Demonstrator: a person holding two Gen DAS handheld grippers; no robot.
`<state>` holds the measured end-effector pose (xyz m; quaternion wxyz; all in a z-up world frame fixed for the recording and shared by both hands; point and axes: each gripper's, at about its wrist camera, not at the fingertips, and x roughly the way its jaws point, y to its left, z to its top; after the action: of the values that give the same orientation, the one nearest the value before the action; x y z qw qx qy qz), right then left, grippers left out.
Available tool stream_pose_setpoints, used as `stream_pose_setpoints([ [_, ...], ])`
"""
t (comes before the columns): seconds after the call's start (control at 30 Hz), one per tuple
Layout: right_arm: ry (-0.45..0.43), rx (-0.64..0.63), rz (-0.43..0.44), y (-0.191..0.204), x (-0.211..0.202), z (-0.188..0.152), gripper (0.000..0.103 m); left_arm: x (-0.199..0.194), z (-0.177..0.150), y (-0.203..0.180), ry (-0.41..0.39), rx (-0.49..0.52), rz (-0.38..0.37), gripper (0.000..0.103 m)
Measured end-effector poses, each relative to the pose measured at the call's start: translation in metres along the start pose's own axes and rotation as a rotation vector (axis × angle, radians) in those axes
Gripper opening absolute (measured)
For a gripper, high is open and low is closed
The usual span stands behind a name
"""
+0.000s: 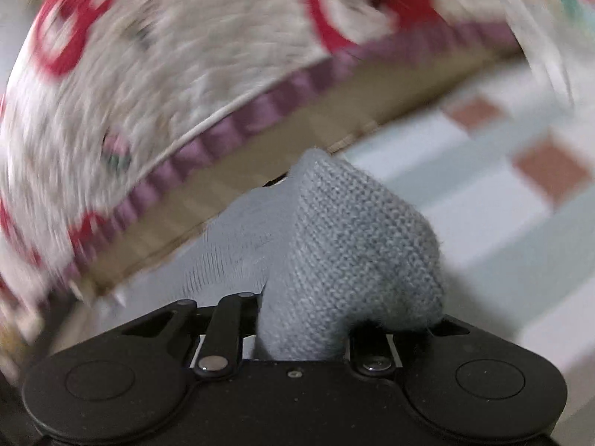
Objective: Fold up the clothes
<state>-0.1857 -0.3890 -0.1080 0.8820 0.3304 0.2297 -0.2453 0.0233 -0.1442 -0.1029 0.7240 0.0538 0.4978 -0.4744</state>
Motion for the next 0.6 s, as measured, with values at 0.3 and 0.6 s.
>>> stream_pose_setpoints([
  [0.3, -0.046, -0.786, -0.058, 0.136, -0.021, -0.008, 0.021, -0.004, 0.004, 0.017, 0.014, -0.089, -0.052, 0.031],
  [0.6, 0.181, -1.244, 0.105, 0.185, 0.013, -0.115, 0.023, -0.025, 0.015, 0.078, -0.01, -0.324, -0.147, 0.031],
])
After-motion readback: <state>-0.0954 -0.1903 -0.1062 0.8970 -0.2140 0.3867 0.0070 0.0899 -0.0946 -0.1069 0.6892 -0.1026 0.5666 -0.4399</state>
